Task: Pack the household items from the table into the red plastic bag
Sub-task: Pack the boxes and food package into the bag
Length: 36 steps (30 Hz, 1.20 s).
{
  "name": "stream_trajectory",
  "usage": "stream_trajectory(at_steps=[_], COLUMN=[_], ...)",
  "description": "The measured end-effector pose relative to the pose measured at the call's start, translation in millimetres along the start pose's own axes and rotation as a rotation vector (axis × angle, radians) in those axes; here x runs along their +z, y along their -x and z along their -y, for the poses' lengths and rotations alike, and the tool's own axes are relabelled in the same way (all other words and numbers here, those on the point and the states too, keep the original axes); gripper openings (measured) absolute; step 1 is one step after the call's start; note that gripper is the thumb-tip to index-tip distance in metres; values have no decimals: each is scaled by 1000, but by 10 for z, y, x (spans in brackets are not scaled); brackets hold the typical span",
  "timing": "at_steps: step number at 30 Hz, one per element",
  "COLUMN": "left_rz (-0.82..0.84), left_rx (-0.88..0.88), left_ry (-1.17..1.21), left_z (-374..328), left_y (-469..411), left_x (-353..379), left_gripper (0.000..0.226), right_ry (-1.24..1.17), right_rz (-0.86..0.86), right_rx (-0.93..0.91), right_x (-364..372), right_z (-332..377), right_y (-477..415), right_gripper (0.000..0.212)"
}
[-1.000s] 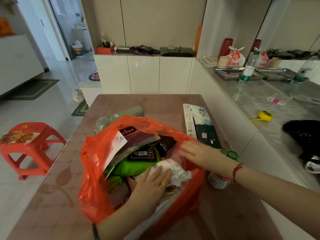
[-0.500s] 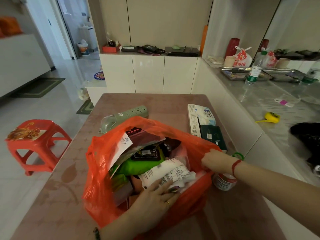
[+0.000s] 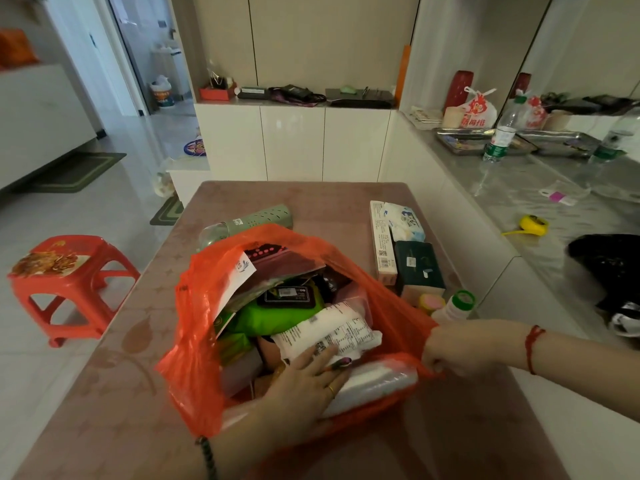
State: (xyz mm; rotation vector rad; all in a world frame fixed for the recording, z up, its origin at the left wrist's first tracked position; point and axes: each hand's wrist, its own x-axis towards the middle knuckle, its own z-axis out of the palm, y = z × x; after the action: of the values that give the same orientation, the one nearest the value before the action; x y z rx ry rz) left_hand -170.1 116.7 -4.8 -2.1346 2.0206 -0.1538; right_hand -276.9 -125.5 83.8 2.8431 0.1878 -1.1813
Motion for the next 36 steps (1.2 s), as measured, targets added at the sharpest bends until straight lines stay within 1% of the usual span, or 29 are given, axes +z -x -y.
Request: stream_trajectory(at_steps=[2, 3, 7, 10, 11, 13, 14, 15, 17, 19, 20, 22, 24, 25, 27, 28, 30, 32, 33, 34, 36], left_rz=[1, -14, -79, -105, -113, -131, -157, -195, -251, -246, -226, -192, -167, -172, -160, -149, -9, -3, 6, 74, 244], left_rx=[-34, -43, -16, 0, 5, 7, -10, -40, -95, -122, -131, -143, -170, -184, -195, -179, -202, -165, -134, -115, -94], left_ry=[-5, -3, -10, -10, 3, 56, 90, 134, 209, 255, 269, 282, 281, 268, 248, 269, 344, 282, 225, 184, 166], left_z=[-81, -97, -23, 67, 90, 136, 166, 201, 269, 301, 298, 272, 257, 260, 278, 298, 328, 338, 324, 294, 248], left_y=[-42, -49, 15, 67, 89, 150, 180, 197, 201, 179, 159, 107, 68, 45, -17, -53, -77, -93, -106, -111, -114], left_x=[30, 34, 7, 9, 15, 12, 14, 13, -8, -37, -60, -70, -54, -57, -81, -117, -169, -190, -196, -201, -214], left_gripper=[83, 86, 86, 84, 85, 85, 82, 80, 80, 79, 78, 76, 75, 74, 75, 75, 74, 70, 68, 67, 62], right_ry=[-1, 29, 186, 326, 358, 380, 389, 403, 390, 362, 353, 203, -17, -59, -89, -78, -63, -111, -181, -253, -311], right_rz=[-111, -152, -242, -441, -469, -474, -467, -453, -358, -316, -299, -291, -407, -458, -507, -539, -566, -590, -639, -713, -836], right_rx=[5, 6, 70, 189, 235, 280, 267, 224, 158, 11, -73, -175, -192, -183, -176, -169, -145, -167, -192, -202, -163], right_x=[-9, -19, -55, -48, -43, -33, 12, 79, 268, 452, 481, 385, 171, 59, -119, -180, -285, -410, -472, -513, -540], right_z=[-23, -48, -160, -295, -323, -287, -254, -222, -112, -26, 20, 116, 139, 124, 63, 50, 54, 95, 116, 92, 31], right_y=[75, 113, 311, 350, 323, 234, 173, 107, 53, 78, 138, 335, 539, 628, 779, 823, 891, 933, 955, 962, 934], right_gripper=[18, 21, 25, 26, 26, 23, 23, 25, 28, 28, 26, 21, 20, 27, 41, 43, 35, 33, 33, 32, 24])
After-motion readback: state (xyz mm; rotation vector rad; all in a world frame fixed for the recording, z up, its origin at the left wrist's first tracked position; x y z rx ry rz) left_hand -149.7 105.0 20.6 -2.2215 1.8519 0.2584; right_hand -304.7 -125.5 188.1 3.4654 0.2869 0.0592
